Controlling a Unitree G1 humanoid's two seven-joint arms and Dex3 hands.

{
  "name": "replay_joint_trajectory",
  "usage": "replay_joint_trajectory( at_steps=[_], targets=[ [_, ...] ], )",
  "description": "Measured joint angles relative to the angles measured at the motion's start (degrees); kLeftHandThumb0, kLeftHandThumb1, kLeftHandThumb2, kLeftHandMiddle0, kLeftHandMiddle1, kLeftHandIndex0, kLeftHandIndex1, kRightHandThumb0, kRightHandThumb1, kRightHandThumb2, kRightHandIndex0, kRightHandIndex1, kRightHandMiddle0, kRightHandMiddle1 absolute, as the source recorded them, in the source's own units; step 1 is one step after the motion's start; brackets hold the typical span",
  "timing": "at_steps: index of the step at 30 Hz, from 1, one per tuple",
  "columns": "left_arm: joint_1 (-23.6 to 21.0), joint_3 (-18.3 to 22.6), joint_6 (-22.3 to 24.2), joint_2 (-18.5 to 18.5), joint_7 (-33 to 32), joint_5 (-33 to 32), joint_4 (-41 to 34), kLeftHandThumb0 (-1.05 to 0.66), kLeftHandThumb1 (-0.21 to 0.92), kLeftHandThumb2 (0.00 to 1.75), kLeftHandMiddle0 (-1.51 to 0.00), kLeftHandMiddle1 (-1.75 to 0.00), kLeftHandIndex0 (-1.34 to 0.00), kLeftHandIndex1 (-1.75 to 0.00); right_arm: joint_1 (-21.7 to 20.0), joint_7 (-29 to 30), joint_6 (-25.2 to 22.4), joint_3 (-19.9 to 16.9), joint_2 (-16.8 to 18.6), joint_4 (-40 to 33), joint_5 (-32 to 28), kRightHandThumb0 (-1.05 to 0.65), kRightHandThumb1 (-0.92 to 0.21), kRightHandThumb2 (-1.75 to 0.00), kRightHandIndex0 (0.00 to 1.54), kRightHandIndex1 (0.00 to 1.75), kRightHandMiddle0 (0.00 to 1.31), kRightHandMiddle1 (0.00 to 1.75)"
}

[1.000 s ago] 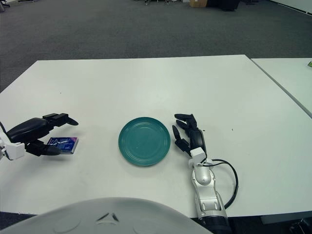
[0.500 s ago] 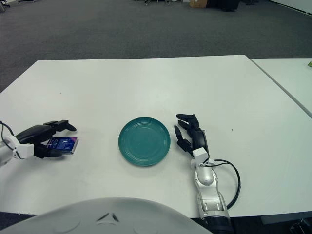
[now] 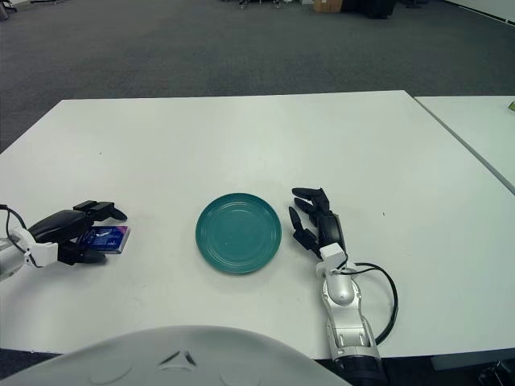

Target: Put the gum into the plate.

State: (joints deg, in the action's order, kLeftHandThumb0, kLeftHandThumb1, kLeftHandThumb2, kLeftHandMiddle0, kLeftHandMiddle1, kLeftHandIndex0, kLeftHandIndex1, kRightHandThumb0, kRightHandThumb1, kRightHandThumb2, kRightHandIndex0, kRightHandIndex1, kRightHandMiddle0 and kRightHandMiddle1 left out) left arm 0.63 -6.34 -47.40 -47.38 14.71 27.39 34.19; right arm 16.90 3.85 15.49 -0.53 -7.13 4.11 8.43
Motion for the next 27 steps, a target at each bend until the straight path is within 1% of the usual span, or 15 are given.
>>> replay_joint_trajectory(
  at_steps=[3,7,8,9,10,11,12,13,16,17,18,19,23,25,27],
  targets=[
    [-1.89,-1.43,-0.10,0.02,-2.34,1.68,3.89,-1.02,0.92,0.34,-0.12,-0.39,0.00,-0.96,-0.12,-0.12,0.19,-0.03,-0.14,0.29,-0.04,-0.55,-0.92,-0.58,0.54,0.36,0.17,1.04],
    [-4.21,-3.19,-0.03,0.01,-5.58,3.61,9.04,-0.96,0.92,0.26,-0.13,-0.40,0.00,-1.00,-0.16,-0.18,0.52,-0.10,-0.34,0.59,-0.10,-0.55,-0.92,-0.58,0.55,0.37,0.17,1.04],
    [-4.55,-3.52,-0.04,0.01,-6.05,3.70,9.79,-0.93,0.91,0.25,-0.13,-0.43,0.00,-1.03,-0.16,-0.18,0.57,-0.13,-0.37,0.63,-0.11,-0.54,-0.92,-0.58,0.55,0.37,0.18,1.04],
    [-4.89,-3.86,-0.07,0.01,-6.39,3.68,10.55,-0.90,0.90,0.23,-0.12,-0.49,0.00,-1.08,-0.18,-0.22,0.61,-0.16,-0.42,0.67,-0.13,-0.54,-0.92,-0.58,0.55,0.37,0.18,1.04],
    [-5.04,-4.07,-0.10,0.01,-6.59,3.61,11.03,-0.85,0.87,0.24,-0.09,-0.68,-0.02,-1.19,-0.20,-0.29,0.62,-0.18,-0.44,0.70,-0.15,-0.54,-0.92,-0.58,0.55,0.37,0.18,1.04],
    [-5.10,-4.27,-0.11,0.01,-6.69,3.49,11.28,-0.83,0.85,0.26,-0.07,-0.76,-0.03,-1.24,-0.21,-0.33,0.62,-0.20,-0.45,0.70,-0.19,-0.54,-0.92,-0.58,0.55,0.37,0.18,1.04],
    [-5.10,-4.43,-0.11,0.02,-6.76,3.26,11.43,-0.73,0.73,0.44,-0.07,-1.01,-0.10,-1.35,-0.22,-0.37,0.63,-0.21,-0.47,0.70,-0.24,-0.54,-0.92,-0.58,0.55,0.37,0.18,1.04],
    [-5.03,-4.52,-0.10,0.02,-6.77,2.89,11.45,-0.67,0.62,0.62,-0.07,-1.20,-0.14,-1.43,-0.23,-0.45,0.63,-0.21,-0.48,0.71,-0.29,-0.54,-0.92,-0.58,0.55,0.37,0.18,1.04],
    [-4.37,-4.53,0.53,0.03,-6.75,1.19,10.72,-0.49,0.60,0.77,-0.18,-1.48,-0.39,-1.54,-0.27,-0.74,0.64,-0.21,-0.49,0.71,-0.47,-0.53,-0.92,-0.58,0.55,0.37,0.18,1.04],
    [-4.14,-4.52,0.88,0.02,-6.73,0.73,10.37,-0.39,0.59,0.80,-0.21,-1.50,-0.42,-1.54,-0.27,-0.83,0.66,-0.21,-0.48,0.71,-0.53,-0.53,-0.92,-0.58,0.55,0.37,0.18,1.04],
    [-3.75,-4.54,1.50,-0.01,-6.66,0.21,9.78,-0.25,0.57,0.85,-0.27,-1.52,-0.47,-1.55,-0.27,-0.86,0.66,-0.23,-0.48,0.71,-0.58,-0.53,-0.92,-0.58,0.55,0.37,0.18,1.04],
    [-3.55,-4.57,1.95,-0.03,-6.60,-0.03,9.39,-0.16,0.55,0.89,-0.31,-1.53,-0.50,-1.56,-0.27,-0.86,0.66,-0.27,-0.48,0.71,-0.61,-0.53,-0.92,-0.58,0.55,0.38,0.18,1.04],
    [-3.47,-5.15,4.80,-0.75,-5.95,-0.14,7.09,-0.05,0.49,0.97,-0.40,-1.55,-0.57,-1.55,-0.32,-0.88,0.66,-0.46,-0.48,0.71,-0.80,-0.53,-0.92,-0.58,0.55,0.38,0.18,1.05],
    [-3.48,-5.60,5.92,-1.22,-5.84,-0.06,6.10,-0.02,0.38,1.12,-0.53,-1.63,-0.58,-1.51,-0.41,-0.88,0.65,-0.49,-0.49,0.71,-0.81,-0.52,-0.92,-0.57,0.55,0.38,0.19,1.05],
    [-3.48,-5.99,6.60,-1.67,-5.85,0.10,5.37,-0.01,0.32,1.22,-0.58,-1.69,-0.59,-1.51,-0.45,-0.91,0.63,-0.55,-0.50,0.71,-0.83,-0.52,-0.92,-0.57,0.54,0.38,0.19,1.05]
  ],
)
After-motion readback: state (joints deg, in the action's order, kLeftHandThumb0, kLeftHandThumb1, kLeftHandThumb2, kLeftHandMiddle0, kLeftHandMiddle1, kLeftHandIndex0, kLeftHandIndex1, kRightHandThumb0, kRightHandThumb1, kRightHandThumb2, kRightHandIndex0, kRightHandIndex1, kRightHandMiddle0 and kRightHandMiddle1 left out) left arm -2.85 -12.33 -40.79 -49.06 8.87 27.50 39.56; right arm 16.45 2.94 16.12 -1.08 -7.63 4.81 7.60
